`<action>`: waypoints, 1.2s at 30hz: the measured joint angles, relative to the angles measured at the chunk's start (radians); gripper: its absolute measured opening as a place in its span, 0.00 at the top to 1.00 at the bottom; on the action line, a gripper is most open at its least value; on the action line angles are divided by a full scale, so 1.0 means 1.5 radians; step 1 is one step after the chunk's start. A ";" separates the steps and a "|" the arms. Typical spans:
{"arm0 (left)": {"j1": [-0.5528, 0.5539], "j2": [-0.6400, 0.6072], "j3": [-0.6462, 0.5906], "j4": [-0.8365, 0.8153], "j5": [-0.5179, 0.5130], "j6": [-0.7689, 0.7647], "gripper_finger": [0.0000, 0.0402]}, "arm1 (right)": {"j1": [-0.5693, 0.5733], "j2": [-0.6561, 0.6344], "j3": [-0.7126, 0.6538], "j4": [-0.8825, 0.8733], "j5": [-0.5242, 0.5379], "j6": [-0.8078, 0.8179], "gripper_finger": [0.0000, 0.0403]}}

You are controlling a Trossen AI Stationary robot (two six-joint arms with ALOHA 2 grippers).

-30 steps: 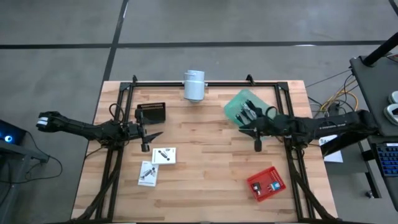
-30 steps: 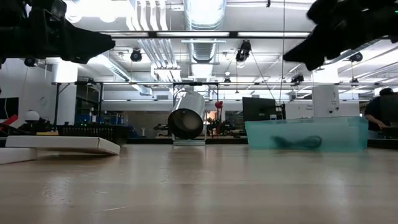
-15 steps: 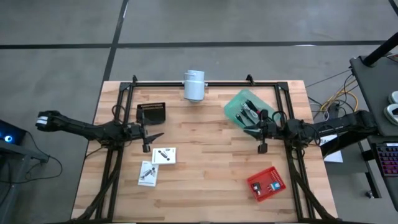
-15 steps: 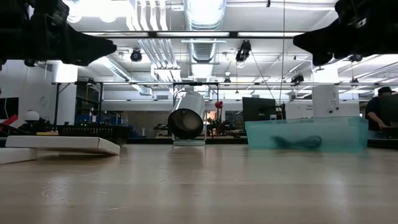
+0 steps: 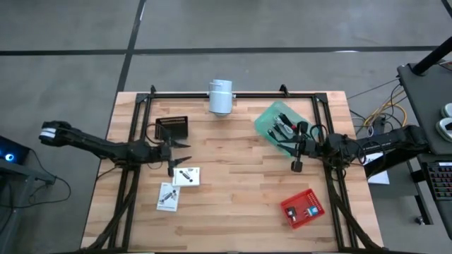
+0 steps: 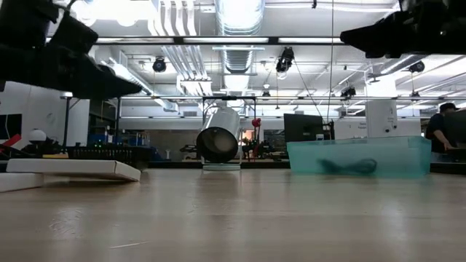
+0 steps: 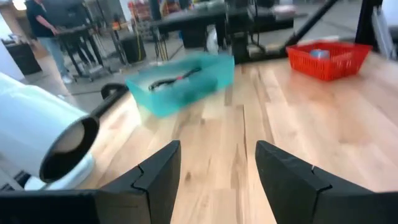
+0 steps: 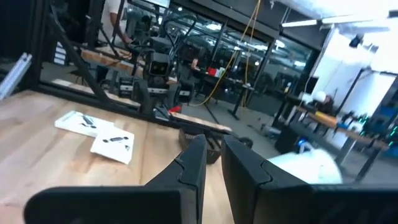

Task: Pick and place items into bin
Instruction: Put the top white card reader box into the black bin

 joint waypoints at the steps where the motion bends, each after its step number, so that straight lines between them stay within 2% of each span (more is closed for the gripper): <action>1: 0.000 0.008 0.000 0.000 0.000 0.002 0.52 | 0.000 0.000 0.000 0.000 0.000 -0.014 0.91; 9: 0.000 0.069 0.037 0.004 0.011 0.016 0.52 | 0.000 0.000 0.004 -0.001 0.000 -0.078 0.91; 14: 0.000 0.103 0.084 -0.019 0.089 0.012 0.52 | -0.001 0.000 0.004 -0.001 0.000 -0.086 0.91; 16: 0.000 0.116 0.114 -0.084 0.110 -0.007 0.52 | -0.001 0.001 0.004 -0.001 0.000 -0.075 0.91; 20: 0.001 0.145 0.205 -0.295 0.105 -0.085 0.52 | -0.001 0.001 0.004 -0.001 0.000 -0.087 0.91; 28: 0.002 0.222 0.372 -0.594 0.059 -0.234 0.52 | -0.001 0.001 0.004 -0.001 0.000 -0.090 0.91; 32: 0.002 0.265 0.412 -0.700 0.060 -0.292 0.52 | -0.001 0.001 0.004 -0.001 0.000 -0.091 0.91; 36: 0.003 0.310 0.423 -0.726 0.076 -0.300 0.52 | -0.001 0.001 0.003 -0.002 -0.001 -0.094 0.91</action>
